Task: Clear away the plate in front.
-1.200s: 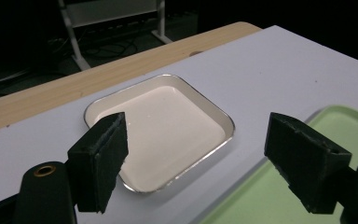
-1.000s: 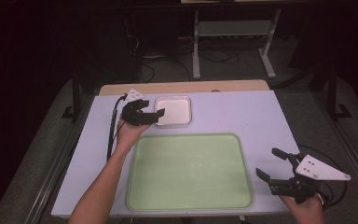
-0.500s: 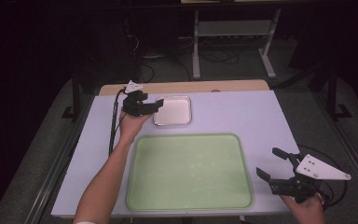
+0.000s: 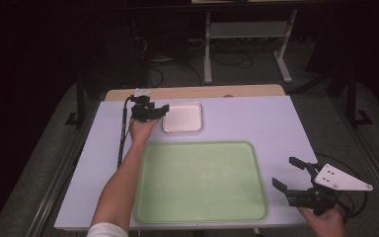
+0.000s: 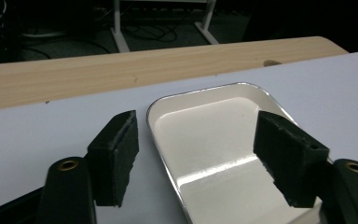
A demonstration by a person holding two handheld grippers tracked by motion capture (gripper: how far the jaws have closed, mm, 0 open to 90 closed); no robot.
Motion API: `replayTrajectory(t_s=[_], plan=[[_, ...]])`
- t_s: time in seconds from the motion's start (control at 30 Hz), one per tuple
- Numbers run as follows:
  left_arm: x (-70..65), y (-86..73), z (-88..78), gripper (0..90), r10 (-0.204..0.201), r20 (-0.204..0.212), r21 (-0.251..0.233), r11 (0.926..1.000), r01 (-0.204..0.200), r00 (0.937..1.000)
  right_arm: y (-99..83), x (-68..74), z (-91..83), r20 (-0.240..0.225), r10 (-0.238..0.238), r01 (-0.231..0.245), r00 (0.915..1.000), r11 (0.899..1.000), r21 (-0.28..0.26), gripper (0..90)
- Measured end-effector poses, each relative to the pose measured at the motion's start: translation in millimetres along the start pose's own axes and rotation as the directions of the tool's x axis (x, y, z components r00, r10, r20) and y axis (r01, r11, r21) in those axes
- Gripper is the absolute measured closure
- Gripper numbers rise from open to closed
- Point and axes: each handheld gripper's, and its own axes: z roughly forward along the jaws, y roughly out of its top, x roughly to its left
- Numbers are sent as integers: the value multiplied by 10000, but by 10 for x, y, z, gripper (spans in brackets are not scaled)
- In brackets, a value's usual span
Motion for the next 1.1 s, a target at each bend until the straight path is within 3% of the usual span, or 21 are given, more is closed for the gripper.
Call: replayTrajectory(t_s=[0.1,0.27,0.4,0.6,0.7,1.1], plan=[[29,-24,61,343,-251,18,122,9996,251,9997,-2,0,7,-43,-19,19,10000,10000,29,141],[0,-6,170,356,-20,-115,647,9979,28,9999,-1,-3,6,-35,-47,47,10000,10000,51,141],[-25,20,235,365,-47,-228,645,9979,61,9997,-3,-9,-2,-8,23,-23,10000,10000,65,141],[-33,-32,347,333,-40,-593,1389,9902,122,9982,-9,-21,-17,37,34,-34,10000,10000,15,141],[1,-58,370,335,-376,-677,1616,9857,481,9970,-8,-19,-23,33,46,-46,10000,10000,26,141],[-13,-82,411,463,-859,-855,2153,9711,1026,9926,1,0,-24,-14,-26,26,10000,10000,-10,141]])
